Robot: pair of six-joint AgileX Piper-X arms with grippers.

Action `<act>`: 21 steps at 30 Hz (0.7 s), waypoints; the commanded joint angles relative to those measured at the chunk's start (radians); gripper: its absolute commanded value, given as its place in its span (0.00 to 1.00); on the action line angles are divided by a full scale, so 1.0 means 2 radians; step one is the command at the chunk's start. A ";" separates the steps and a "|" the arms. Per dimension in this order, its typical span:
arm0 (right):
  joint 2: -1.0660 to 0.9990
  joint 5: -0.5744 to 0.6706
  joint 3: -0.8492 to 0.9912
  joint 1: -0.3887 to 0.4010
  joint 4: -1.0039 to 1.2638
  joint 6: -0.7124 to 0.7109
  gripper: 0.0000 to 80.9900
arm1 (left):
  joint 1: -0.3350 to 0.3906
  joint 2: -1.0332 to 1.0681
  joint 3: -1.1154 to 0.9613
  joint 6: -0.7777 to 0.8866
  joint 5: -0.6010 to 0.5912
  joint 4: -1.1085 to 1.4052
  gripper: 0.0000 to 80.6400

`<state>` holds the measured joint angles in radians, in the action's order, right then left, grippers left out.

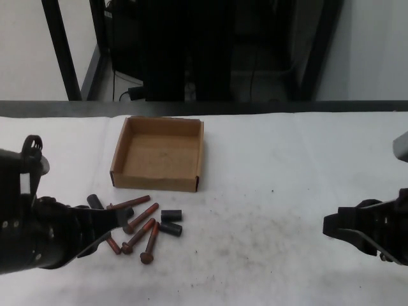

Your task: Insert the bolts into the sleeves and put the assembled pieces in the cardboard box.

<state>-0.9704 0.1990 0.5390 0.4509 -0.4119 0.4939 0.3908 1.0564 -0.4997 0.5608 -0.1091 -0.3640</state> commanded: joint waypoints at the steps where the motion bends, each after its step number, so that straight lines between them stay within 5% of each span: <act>1: -0.023 0.015 0.018 0.005 -0.004 -0.031 0.35 | 0.000 -0.009 -0.014 -0.009 0.005 -0.024 0.30; 11: -0.178 0.018 0.125 0.029 -0.043 -0.226 0.35 | 0.000 -0.052 -0.017 -0.015 0.019 -0.026 0.30; 21: -0.341 0.040 0.256 0.049 -0.046 -0.338 0.35 | 0.000 -0.069 -0.017 -0.015 0.017 -0.026 0.30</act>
<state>-1.6619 0.2565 1.0208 0.5525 -0.5030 -0.1507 0.3908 0.9307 -0.5236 0.5367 -0.0908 -0.4180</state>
